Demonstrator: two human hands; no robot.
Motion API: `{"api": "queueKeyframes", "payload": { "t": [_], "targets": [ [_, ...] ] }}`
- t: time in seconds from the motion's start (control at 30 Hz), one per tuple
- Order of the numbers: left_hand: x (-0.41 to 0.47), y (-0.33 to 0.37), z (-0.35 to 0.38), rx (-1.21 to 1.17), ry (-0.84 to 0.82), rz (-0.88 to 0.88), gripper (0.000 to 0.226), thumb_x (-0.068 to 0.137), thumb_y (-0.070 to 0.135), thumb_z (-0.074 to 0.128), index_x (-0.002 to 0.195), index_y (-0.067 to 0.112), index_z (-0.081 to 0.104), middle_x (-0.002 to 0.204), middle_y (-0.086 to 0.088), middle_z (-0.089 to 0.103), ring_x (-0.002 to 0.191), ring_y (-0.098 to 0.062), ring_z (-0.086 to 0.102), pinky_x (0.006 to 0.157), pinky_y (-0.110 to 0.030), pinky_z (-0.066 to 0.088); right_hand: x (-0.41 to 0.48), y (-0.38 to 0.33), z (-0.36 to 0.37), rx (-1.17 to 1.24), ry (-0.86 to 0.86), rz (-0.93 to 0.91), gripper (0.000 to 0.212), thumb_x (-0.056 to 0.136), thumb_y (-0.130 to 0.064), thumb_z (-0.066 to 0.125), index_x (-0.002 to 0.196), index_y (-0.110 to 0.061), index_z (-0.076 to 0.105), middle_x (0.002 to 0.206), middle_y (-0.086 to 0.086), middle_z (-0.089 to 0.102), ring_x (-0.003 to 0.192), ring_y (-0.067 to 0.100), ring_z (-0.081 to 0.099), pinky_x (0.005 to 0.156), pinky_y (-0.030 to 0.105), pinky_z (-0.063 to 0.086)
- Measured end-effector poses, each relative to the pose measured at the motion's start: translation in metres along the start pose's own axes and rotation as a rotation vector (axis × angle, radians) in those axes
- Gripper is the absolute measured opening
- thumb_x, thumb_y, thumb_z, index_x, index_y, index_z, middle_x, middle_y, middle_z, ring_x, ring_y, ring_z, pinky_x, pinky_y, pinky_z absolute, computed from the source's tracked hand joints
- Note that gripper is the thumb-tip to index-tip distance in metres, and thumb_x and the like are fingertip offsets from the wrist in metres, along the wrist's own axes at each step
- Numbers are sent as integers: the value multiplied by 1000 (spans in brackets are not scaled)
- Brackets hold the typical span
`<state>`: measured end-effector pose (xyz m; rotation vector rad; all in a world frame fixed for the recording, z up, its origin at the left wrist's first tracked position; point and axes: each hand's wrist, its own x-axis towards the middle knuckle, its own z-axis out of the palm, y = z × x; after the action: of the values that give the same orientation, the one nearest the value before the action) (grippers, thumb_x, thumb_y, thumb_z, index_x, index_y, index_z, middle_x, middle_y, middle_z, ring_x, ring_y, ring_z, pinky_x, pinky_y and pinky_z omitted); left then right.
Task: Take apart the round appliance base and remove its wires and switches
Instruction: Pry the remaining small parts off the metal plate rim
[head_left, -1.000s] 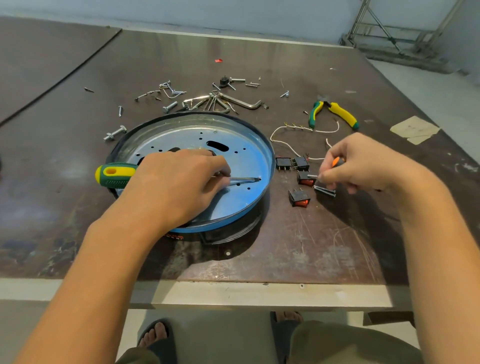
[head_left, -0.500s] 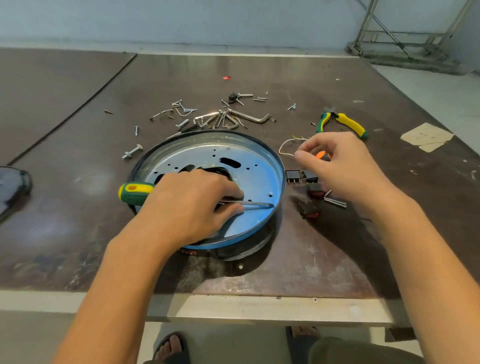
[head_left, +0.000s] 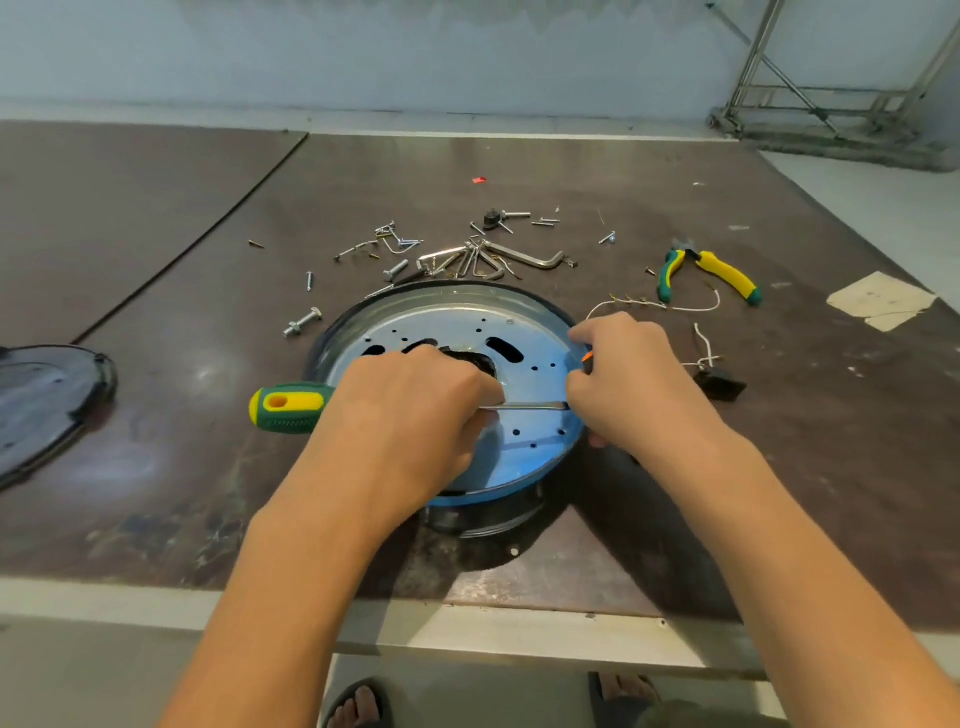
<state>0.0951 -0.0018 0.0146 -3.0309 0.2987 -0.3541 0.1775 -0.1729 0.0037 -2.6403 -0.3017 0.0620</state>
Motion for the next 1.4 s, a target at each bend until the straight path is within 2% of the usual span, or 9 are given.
{"api": "queueKeyframes", "payload": {
  "t": [0.17, 0.33, 0.47, 0.63, 0.77, 0.87, 1.03, 1.13, 1.4],
  "targets": [
    [-1, -1, 6, -65, -63, -50, 16, 97, 34, 50, 96, 30, 65, 88, 5, 65, 83, -24, 63, 65, -36, 55, -2, 14, -27, 103, -307, 51, 18, 94, -18, 53, 95, -19, 71, 61, 7, 73, 37, 18, 58, 34, 22, 43],
    [0, 5, 17, -90, -106, -20, 20, 95, 37, 48, 102, 32, 66, 103, 10, 66, 92, -21, 63, 69, -38, 55, 12, 25, -16, 24, 84, -134, 34, 93, -29, 67, 127, -35, 66, 93, -12, 69, 80, 10, 64, 71, 30, 51],
    [-2, -3, 11, -106, -170, -18, 24, 92, 38, 48, 108, 33, 66, 111, 9, 69, 99, -22, 65, 73, -38, 57, 16, 19, -5, 189, -27, -101, 55, 96, -11, 60, 147, -28, 51, 100, -8, 63, 75, 5, 58, 68, 34, 57],
    [-5, 2, 2, -39, -180, -48, 24, 80, 18, 46, 94, 27, 63, 103, 5, 68, 91, -26, 63, 65, -37, 54, 9, 9, -12, -17, -39, 7, 27, 87, -4, 57, 113, -10, 62, 95, 7, 58, 67, 29, 69, 55, 49, 63],
    [-7, 2, 4, -43, -196, -48, 28, 84, 18, 49, 102, 33, 64, 112, 9, 64, 97, -24, 63, 70, -37, 55, 3, 9, -22, -121, -5, 76, 11, 82, -9, 62, 92, -15, 64, 78, 7, 62, 44, 24, 67, 46, 40, 61],
    [-9, 5, 5, -34, -199, -24, 16, 81, 17, 49, 88, 28, 57, 98, 7, 65, 86, -25, 62, 64, -37, 54, 6, 16, -21, -149, 101, 20, 7, 84, -21, 70, 91, -21, 68, 86, 6, 69, 72, 27, 68, 63, 35, 56],
    [-7, 4, 3, -36, -178, -31, 20, 85, 19, 52, 99, 31, 58, 101, 7, 64, 88, -25, 62, 66, -38, 55, 19, 19, -8, 63, 34, -97, 51, 94, -16, 67, 143, -30, 58, 134, -1, 65, 115, 19, 59, 92, 32, 45],
    [-6, 5, 1, -40, -130, -44, 31, 86, 20, 53, 112, 36, 59, 107, 9, 63, 96, -25, 62, 67, -38, 55, 20, 18, -8, 141, 5, -83, 57, 92, -3, 60, 142, -29, 59, 138, -1, 64, 117, 18, 59, 88, 30, 43],
    [-5, 7, 0, -57, -100, -69, 39, 83, 13, 48, 109, 36, 65, 111, 9, 64, 97, -24, 61, 66, -35, 52, 10, 12, -16, -6, -1, 87, 17, 85, -5, 62, 99, -15, 58, 89, 8, 54, 58, 31, 70, 37, 41, 57]
  ]
}}
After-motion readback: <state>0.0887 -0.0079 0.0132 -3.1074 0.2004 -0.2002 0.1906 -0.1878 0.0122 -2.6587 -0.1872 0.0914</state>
